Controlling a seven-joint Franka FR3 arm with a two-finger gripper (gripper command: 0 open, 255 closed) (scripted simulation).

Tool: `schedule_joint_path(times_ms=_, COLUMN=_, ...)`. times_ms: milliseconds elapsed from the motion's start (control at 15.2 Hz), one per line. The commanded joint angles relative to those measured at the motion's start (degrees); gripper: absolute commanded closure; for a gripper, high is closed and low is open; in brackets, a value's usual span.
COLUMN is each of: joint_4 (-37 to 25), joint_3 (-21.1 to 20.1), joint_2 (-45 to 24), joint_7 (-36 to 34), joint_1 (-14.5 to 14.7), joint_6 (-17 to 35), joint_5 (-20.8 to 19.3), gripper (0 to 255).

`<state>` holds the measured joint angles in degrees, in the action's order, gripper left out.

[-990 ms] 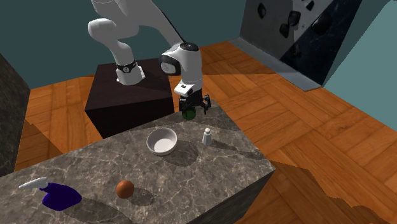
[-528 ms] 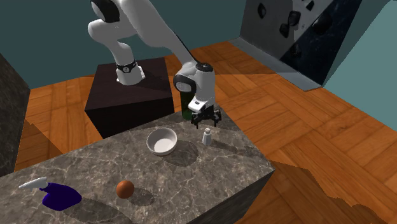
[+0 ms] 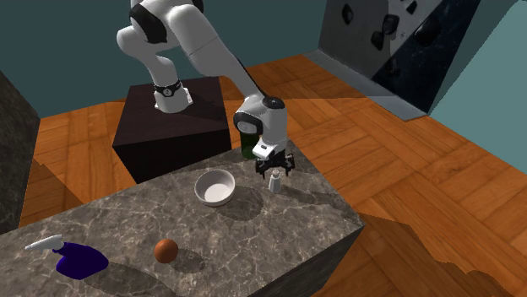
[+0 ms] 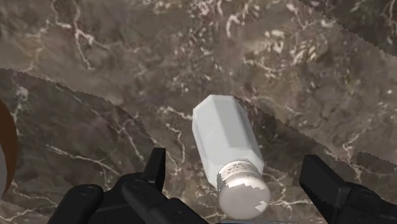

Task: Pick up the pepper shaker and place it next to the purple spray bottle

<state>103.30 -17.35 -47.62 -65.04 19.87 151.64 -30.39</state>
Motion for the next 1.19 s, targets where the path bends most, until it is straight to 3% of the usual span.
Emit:
schedule_joint_path(times_ms=0, joint_4=-0.51, joint_3=0.25, joint_2=-0.72, joint_7=-0.05, joint_1=0.19, joint_6=0.25, joint_5=-0.17, gripper=0)
schedule_joint_path(times_ms=462, joint_4=-0.52, joint_3=0.25, joint_2=-0.73, joint_7=-0.05, joint_1=0.18, joint_6=0.25, joint_5=-0.17, gripper=0)
schedule_joint_path(times_ms=528, joint_4=-0.52, joint_3=0.25, joint_2=-0.73, joint_7=-0.05, joint_1=0.19, joint_6=0.25, joint_5=-0.17, gripper=255)
schedule_joint_path(times_ms=1122, joint_4=-0.52, joint_3=0.25, joint_2=-0.73, joint_7=-0.05, joint_1=0.18, joint_6=0.25, joint_5=-0.17, gripper=255)
